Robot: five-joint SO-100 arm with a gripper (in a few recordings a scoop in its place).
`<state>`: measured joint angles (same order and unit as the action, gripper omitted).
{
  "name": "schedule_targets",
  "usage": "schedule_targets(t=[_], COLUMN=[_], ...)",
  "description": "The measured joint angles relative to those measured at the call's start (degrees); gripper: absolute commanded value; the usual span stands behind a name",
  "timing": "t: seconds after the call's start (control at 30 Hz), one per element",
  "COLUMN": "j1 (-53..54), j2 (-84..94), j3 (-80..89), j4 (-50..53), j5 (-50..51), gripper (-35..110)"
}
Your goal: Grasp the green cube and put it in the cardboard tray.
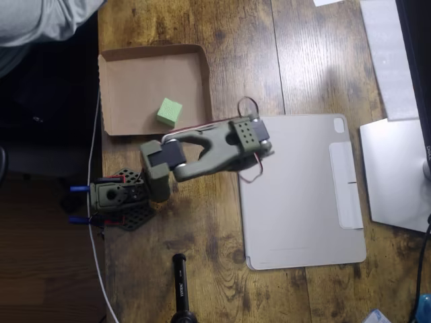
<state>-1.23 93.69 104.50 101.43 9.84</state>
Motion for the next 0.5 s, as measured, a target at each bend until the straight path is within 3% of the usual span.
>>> schedule_targets(t=[0.5], j1=[3.34], j2=[-4.13], j3=[-0.26], j4=[0.0], j5=[-3.52], gripper=[0])
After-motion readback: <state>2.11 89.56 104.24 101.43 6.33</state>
